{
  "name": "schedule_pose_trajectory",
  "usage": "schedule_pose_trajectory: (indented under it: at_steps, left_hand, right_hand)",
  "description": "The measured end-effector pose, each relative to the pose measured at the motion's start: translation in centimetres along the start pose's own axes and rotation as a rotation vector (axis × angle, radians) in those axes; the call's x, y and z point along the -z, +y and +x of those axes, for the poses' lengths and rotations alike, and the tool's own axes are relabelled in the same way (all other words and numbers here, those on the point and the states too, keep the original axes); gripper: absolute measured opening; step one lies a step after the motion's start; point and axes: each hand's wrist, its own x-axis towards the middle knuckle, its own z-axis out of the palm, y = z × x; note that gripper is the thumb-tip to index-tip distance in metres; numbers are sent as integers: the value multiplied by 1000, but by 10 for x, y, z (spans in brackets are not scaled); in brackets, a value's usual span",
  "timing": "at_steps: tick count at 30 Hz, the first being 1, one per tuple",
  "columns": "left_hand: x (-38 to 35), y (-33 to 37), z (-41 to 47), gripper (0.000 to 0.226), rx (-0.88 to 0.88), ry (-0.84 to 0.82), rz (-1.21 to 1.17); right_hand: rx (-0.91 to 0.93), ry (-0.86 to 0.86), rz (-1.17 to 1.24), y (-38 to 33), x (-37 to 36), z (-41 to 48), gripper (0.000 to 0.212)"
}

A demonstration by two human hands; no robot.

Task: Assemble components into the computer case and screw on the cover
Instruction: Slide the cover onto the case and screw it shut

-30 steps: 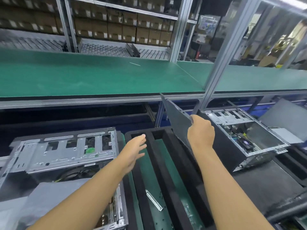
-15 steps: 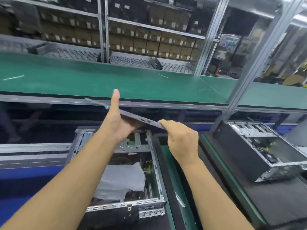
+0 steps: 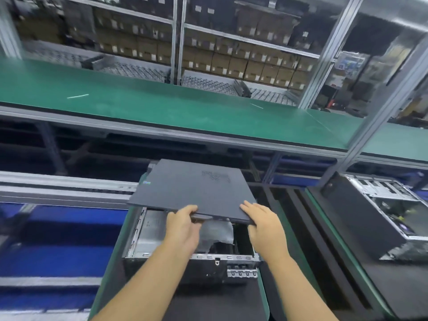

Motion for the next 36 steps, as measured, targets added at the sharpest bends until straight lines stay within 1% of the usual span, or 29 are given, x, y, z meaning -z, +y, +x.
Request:
schedule_pose_trajectory:
  at_steps: [2,4,7,9,10,14,17,22,26,31,36]
  left_hand:
    - [14,-15,-4,43,54,25,1]
    - [29,-27,-7,37,103,52,16]
    - [50,-37,-11,18,123,86,24]
    - [58,-43,-13,18,118,115,72]
    - [61,-46,-15,18,121,115,103]
    - [70,-51,-24,7,189,66,180]
    - [76,-49,-26,15,215,56,257]
    - [83,-45,-27,22,262,50,317]
    - [89,-43,-28,23,333,13,326]
    - [94,-41,-25,23,328,-3,378]
    - [99,-38,-23,26,329,-43,386]
  right_hand:
    - [-88,-141,-10,5,-6,-14,66]
    - [-155,-260,38,9,-10,-26,73]
    - [-164,-433,127,16,-10,-37,82]
    - [-167,-478,143,19,-9,-41,84]
    - [-178,-477,148,20,-9,-42,84]
    - [-223,-461,166,19,-11,-47,85]
    - [-262,-443,198,16,-12,-50,80]
    - [-280,-426,242,13,-10,-52,60]
    - [-284,-326,247,9,-17,-57,42]
    - [-289,-284,222,1,-30,-68,48]
    - [-320,-244,187,-5,-43,-76,48]
